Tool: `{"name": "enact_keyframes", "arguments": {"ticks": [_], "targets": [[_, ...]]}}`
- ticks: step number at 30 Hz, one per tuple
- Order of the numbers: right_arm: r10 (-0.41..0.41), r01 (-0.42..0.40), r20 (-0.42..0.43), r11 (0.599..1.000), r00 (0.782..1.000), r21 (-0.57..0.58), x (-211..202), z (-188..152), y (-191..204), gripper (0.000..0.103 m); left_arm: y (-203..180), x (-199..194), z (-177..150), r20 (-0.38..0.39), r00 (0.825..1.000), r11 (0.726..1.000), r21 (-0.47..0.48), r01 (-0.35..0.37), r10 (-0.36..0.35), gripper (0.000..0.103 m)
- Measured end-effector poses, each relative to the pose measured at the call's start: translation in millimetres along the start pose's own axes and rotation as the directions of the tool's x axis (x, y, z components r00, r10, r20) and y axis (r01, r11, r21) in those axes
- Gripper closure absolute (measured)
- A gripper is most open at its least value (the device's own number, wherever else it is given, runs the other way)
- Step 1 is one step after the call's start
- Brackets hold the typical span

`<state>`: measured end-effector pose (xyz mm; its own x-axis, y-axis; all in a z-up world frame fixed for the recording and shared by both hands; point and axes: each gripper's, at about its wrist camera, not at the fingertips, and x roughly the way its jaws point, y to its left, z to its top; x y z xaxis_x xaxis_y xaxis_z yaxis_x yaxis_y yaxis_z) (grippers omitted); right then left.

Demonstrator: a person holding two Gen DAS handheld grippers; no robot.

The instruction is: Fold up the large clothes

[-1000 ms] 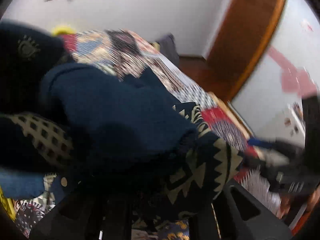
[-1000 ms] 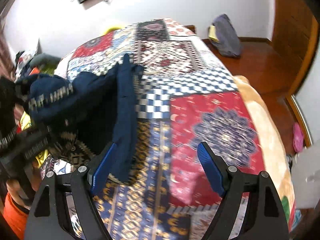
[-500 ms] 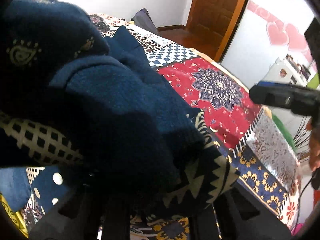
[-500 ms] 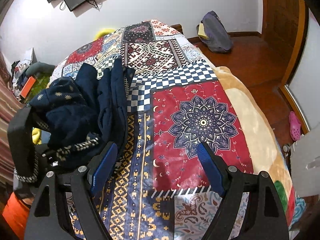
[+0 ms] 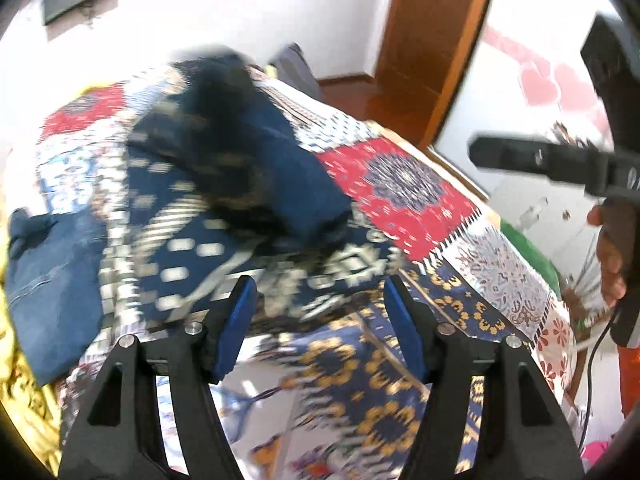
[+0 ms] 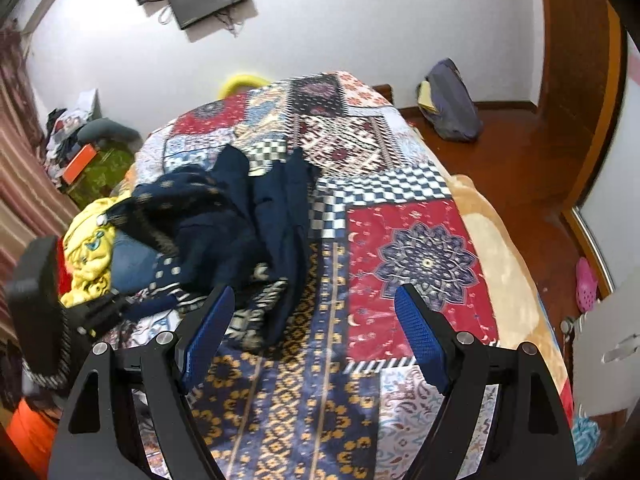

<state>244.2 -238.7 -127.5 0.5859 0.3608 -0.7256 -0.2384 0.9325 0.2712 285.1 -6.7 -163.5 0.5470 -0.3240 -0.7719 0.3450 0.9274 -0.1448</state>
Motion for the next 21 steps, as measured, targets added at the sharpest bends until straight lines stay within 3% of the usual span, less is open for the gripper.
{"name": "enact_keyframes", "arguments": {"ticks": [5,10,16,21], "targets": [[0.067,-0.066,0.006,0.996,0.998,-0.065,3.9,0.3,37.0,0.023,46.0,-32.5,-2.8,0.052,0.988,0.988,-0.056,-0.146,0.149,0.033],[0.127,-0.128,-0.014,0.983,0.992,-0.132,28.4,4.2,80.6,0.023,98.8,-32.0,-2.5,0.045,0.974,0.960,-0.185,-0.210,0.222,0.033],[0.059,-0.064,-0.030,0.971,0.998,-0.232,83.4,10.2,120.8,0.023,146.5,-20.2,-1.8,0.037,0.983,0.933,-0.323,-0.161,0.182,0.033],[-0.047,0.048,0.009,0.966,0.999,-0.255,116.9,28.7,112.8,0.023,155.5,5.6,15.4,0.042,0.993,0.931,-0.354,-0.090,0.112,0.033]]}}
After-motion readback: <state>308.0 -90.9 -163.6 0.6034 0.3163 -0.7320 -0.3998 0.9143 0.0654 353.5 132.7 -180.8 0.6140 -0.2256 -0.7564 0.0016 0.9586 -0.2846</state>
